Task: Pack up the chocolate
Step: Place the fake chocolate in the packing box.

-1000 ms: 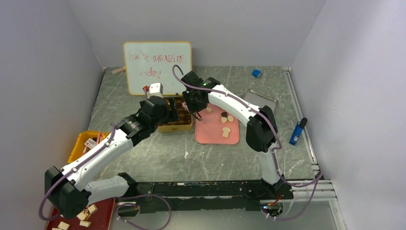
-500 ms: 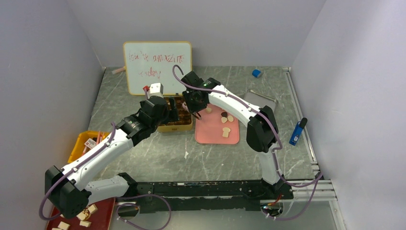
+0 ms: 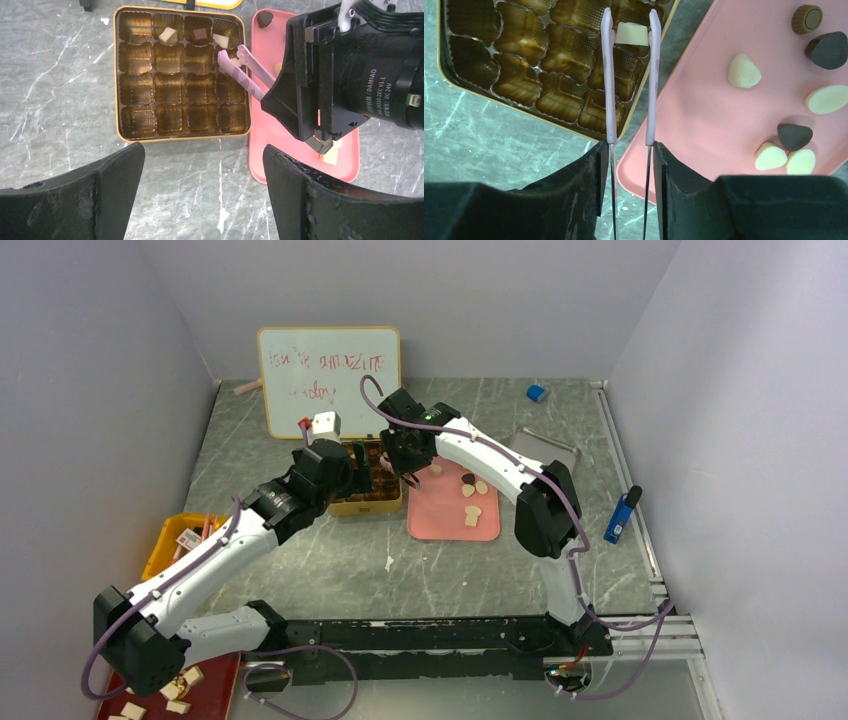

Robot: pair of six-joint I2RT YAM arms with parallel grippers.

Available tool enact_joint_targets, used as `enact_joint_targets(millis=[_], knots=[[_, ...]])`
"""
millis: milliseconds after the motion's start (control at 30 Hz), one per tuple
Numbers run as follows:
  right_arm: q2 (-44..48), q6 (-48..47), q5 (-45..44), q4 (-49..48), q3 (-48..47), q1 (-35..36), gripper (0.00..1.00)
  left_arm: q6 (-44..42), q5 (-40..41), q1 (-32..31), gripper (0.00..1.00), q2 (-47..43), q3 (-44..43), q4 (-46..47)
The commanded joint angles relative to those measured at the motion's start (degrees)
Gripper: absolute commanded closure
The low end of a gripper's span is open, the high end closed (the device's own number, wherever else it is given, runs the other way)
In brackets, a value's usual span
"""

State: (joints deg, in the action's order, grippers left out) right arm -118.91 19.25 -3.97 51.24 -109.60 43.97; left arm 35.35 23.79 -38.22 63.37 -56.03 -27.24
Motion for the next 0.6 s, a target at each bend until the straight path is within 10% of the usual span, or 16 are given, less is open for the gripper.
enact_joint_targets(millis=[0, 567], knots=[[3.7, -0.2, 0.1, -2.0, -0.5, -0.2, 0.60, 0.0, -0.6, -0.2, 0.07, -0.1, -2.9, 1.1], [7.7, -0.2, -3.5, -2.3, 2.3, -0.3, 0.60, 0.0, -0.6, -0.4, 0.08, 0.3, -2.7, 1.3]])
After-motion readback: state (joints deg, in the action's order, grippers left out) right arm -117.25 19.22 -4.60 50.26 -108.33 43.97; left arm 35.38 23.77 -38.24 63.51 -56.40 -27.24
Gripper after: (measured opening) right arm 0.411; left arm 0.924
